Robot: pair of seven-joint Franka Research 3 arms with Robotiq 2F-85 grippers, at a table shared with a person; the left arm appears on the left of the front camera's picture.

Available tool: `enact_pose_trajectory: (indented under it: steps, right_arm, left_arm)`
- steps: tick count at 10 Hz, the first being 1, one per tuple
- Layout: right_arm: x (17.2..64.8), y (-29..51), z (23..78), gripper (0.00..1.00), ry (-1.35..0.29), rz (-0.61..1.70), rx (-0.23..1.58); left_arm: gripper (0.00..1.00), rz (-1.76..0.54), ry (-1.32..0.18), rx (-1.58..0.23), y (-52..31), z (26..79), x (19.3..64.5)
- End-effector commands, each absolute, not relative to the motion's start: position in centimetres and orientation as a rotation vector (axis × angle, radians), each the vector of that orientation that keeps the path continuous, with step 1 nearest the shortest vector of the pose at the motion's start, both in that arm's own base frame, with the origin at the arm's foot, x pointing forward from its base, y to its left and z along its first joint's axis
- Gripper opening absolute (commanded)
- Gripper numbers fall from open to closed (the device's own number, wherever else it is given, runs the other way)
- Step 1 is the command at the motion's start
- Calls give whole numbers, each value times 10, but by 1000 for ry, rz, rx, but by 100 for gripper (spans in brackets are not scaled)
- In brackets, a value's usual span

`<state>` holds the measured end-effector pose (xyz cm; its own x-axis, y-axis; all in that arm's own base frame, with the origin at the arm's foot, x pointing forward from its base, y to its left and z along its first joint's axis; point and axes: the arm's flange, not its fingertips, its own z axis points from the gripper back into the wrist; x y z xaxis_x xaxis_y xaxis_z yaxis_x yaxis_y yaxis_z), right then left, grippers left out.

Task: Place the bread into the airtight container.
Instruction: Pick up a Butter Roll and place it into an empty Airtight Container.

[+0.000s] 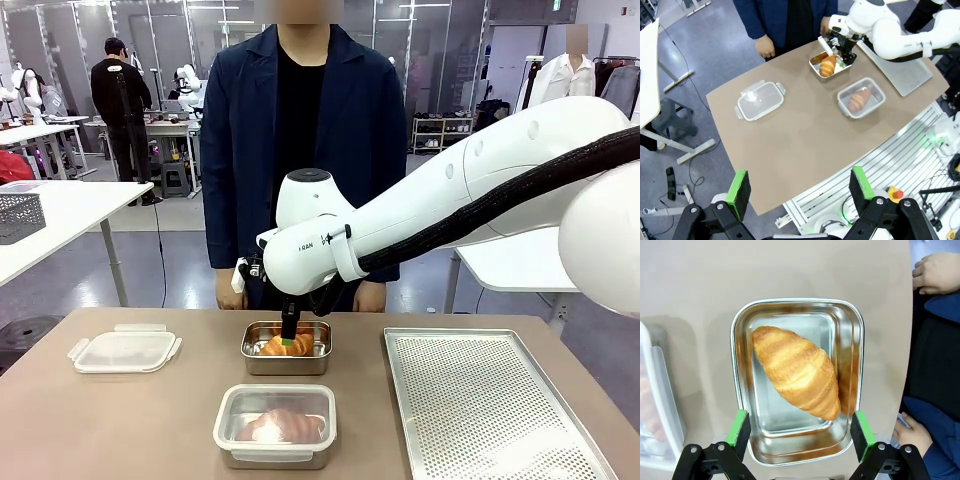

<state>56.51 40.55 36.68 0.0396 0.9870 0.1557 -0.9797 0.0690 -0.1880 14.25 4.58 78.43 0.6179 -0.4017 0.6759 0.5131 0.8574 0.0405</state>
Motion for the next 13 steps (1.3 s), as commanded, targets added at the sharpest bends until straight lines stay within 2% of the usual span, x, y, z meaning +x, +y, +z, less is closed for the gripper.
enact_pose_trajectory:
  steps: [1,3,4,5,6,9,13]
  right_arm:
    - [564,405,367,100,-269,1509,-43]
    - [565,405,367,100,-270,1507,-33]
    - [552,410,375,100,-342,1586,47]
    - [551,402,397,100,-364,1513,10]
    - [543,384,428,100,-318,1458,112]
    - [506,300,505,100,-243,1199,49]
    - [422,176,587,100,-243,857,61]
  left_arm:
    - [100,-550,-732,-162,46,787,139]
    - [100,-550,-732,-162,46,787,139]
    - [100,-550,-732,-162,46,787,139]
    - [100,-550,-732,-162,46,787,139]
    - [100,-550,-732,-162,46,787,139]
    - [100,-550,-732,-162,46,787,139]
    - [100,-550,-732,-162,46,787,139]
